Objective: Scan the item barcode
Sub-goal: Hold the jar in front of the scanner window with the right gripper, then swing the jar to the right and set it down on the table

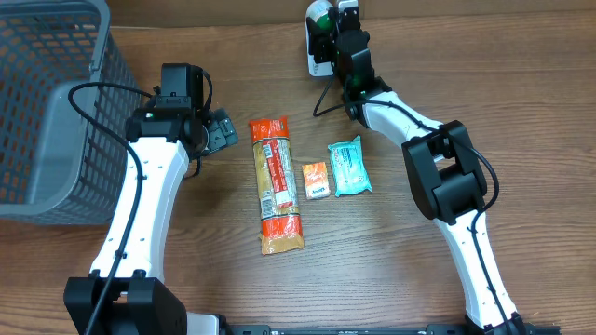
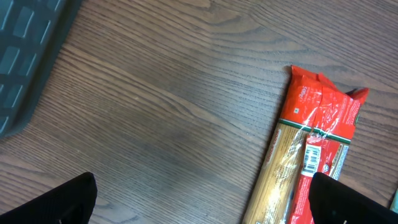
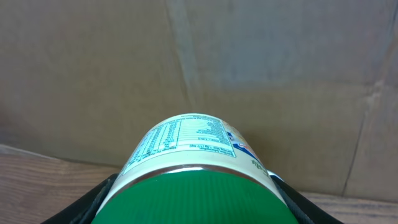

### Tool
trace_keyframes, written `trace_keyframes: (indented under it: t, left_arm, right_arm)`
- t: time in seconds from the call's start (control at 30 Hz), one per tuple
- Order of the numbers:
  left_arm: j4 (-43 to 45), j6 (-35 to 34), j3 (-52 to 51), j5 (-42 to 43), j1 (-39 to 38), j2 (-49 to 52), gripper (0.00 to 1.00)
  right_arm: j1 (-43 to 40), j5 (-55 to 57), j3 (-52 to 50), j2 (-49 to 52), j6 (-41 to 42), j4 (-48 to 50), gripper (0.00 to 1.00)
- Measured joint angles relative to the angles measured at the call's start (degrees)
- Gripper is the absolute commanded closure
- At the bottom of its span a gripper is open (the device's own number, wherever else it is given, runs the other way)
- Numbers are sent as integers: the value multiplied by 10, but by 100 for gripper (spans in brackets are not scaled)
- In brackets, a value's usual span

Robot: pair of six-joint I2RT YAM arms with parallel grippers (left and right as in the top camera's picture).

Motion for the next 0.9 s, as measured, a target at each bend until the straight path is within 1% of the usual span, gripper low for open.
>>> trace_keyframes:
  t: [0.23, 0.3, 0.4, 0.53, 0.63, 0.73, 0.8, 0.9]
  left_arm:
    - [0, 0, 0, 0, 0, 0, 0]
    - [0, 0, 0, 0, 0, 0, 0]
    - [0, 0, 0, 0, 0, 0, 0]
    - [0, 0, 0, 0, 0, 0, 0]
    - [0, 0, 0, 0, 0, 0, 0]
    - [0, 0, 0, 0, 0, 0, 0]
    - [0, 0, 0, 0, 0, 0, 0]
    - [0, 0, 0, 0, 0, 0, 0]
  right_arm:
    - [0, 0, 0, 13, -6, 74, 79]
    - [0, 0, 0, 12, -9, 79, 80]
    - [-2, 0, 0, 11, -10, 53, 80]
    - [-6, 0, 0, -3, -13, -9, 80]
    - [-10, -1, 0, -40, -12, -81, 80]
    - [-16, 0, 0, -110, -13, -202, 80]
    - [-19, 0, 0, -151, -13, -262, 81]
    - [-24, 1, 0, -231, -13, -399, 83]
